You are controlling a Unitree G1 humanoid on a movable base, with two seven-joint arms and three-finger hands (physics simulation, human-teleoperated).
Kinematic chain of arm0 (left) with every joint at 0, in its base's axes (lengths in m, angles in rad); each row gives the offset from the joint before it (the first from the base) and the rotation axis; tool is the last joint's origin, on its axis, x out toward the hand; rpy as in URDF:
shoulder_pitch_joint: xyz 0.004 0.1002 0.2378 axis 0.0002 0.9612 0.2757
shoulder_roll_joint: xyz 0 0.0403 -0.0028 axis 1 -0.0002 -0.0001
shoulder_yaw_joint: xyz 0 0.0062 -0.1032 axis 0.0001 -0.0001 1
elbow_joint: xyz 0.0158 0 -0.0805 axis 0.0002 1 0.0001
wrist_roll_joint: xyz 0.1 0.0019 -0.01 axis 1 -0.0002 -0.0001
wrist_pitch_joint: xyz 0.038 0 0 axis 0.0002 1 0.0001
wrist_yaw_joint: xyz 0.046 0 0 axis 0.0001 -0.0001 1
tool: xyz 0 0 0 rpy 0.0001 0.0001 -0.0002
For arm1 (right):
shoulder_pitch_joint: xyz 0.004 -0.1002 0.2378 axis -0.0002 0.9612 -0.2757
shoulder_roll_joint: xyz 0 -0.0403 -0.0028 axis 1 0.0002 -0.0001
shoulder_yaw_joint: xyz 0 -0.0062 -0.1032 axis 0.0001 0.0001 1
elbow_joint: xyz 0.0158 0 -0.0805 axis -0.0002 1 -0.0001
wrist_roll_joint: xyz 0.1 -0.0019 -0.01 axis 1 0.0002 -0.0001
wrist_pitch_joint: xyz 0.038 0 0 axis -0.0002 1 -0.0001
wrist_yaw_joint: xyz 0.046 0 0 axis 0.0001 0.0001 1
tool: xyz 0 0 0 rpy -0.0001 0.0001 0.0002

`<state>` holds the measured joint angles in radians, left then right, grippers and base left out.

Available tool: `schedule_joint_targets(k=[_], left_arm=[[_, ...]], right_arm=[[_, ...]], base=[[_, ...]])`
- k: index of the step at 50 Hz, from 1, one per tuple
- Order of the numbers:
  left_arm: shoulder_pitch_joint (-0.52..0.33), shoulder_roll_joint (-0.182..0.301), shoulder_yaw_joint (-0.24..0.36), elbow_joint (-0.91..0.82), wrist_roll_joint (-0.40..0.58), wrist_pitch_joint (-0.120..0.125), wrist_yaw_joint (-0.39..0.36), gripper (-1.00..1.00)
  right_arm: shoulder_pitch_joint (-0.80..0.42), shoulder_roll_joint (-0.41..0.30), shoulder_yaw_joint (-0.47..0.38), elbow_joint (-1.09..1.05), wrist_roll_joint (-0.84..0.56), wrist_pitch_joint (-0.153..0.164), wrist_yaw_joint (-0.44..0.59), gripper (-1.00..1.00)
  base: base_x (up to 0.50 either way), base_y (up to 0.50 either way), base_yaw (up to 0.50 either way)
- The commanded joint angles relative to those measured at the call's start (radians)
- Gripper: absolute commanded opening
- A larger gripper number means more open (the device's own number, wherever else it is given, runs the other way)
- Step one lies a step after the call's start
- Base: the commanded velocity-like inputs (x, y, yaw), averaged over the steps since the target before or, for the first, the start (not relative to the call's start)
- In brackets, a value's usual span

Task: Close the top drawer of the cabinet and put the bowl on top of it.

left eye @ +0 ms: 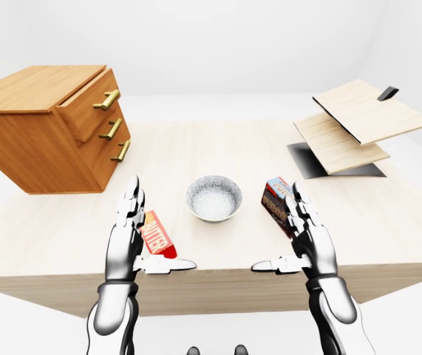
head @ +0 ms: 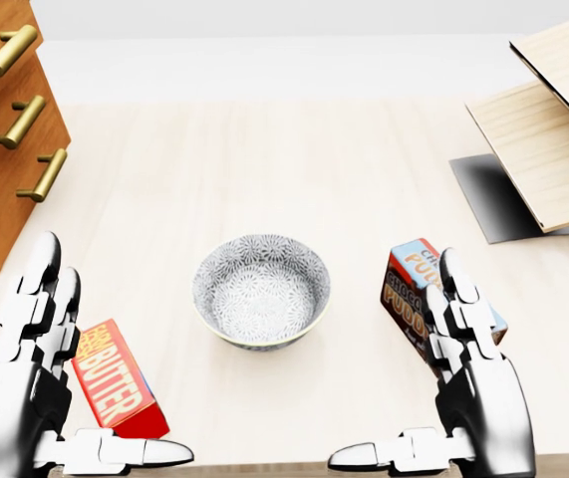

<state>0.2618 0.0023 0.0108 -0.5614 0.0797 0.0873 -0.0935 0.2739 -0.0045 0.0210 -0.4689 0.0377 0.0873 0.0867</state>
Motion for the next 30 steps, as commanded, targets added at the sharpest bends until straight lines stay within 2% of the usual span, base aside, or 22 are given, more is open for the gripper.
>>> schedule_joint_targets(k=[1,22,26,30], left_arm=[[-0.006,0.000,0.002,0.005,0.000,0.000,-0.001,1.00],[-0.018,0.000,0.009,0.018,-0.006,0.000,-0.006,1.00],[-0.015,0.000,0.007,0.016,-0.005,0.000,-0.006,1.00],[-0.016,0.000,0.009,0.014,-0.009,0.000,-0.008,1.00]], right_arm=[[0.011,0.001,-0.006,-0.014,0.014,0.000,0.012,1.00],[0.011,0.003,0.001,-0.005,0.006,-0.011,0.002,1.00],[0.000,0.003,-0.001,0.006,0.007,0.000,-0.004,1.00],[0.001,0.003,0.001,0.012,0.001,-0.002,-0.009,1.00]], base=[[0.31,0.00,0.00],[0.33,0.00,0.00],[0.34,0.00,0.00],[0.00,0.00,0.00]])
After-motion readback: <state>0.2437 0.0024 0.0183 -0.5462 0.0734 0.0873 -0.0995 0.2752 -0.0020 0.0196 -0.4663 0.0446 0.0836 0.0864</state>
